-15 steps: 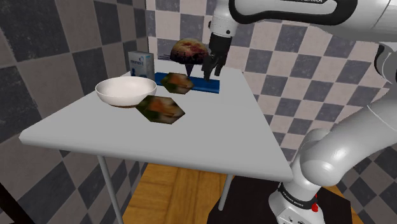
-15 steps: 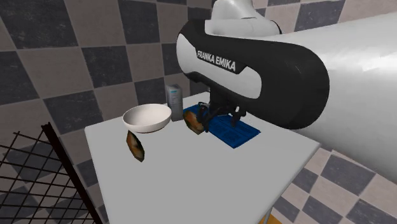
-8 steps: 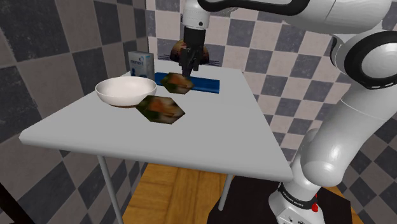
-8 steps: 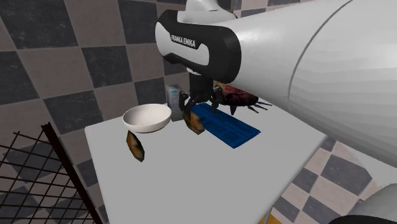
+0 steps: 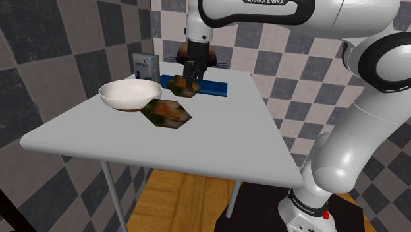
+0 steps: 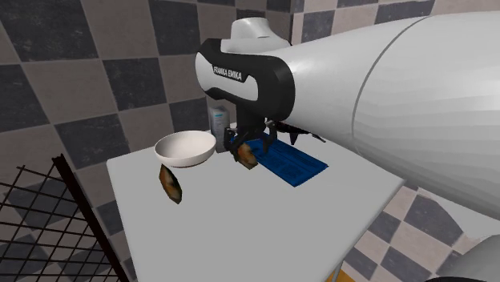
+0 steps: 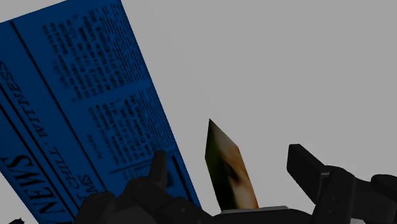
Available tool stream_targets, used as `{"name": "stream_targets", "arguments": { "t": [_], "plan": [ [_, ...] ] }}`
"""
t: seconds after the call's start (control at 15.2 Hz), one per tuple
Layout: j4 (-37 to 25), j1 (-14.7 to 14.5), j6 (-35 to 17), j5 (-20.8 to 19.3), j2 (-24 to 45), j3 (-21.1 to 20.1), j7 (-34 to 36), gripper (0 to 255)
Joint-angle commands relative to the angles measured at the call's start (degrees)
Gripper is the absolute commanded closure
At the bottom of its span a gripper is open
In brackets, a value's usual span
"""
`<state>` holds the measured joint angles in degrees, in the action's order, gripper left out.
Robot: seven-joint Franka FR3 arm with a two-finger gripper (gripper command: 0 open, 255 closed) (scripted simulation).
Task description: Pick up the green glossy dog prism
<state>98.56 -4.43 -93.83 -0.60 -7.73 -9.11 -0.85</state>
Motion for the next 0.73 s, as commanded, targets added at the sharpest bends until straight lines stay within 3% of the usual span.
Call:
{"name": "stream_targets", "arguments": {
  "t": [0.0,0.07,0.66],
  "plan": [
    [0.6,0.0,-0.5,0.0,-0.2,0.0,0.0,0],
    [0.6,0.0,-0.5,0.0,-0.2,0.0,0.0,255],
    [0.6,0.0,-0.5,0.0,-0.2,0.0,0.0,255]
  ]
}}
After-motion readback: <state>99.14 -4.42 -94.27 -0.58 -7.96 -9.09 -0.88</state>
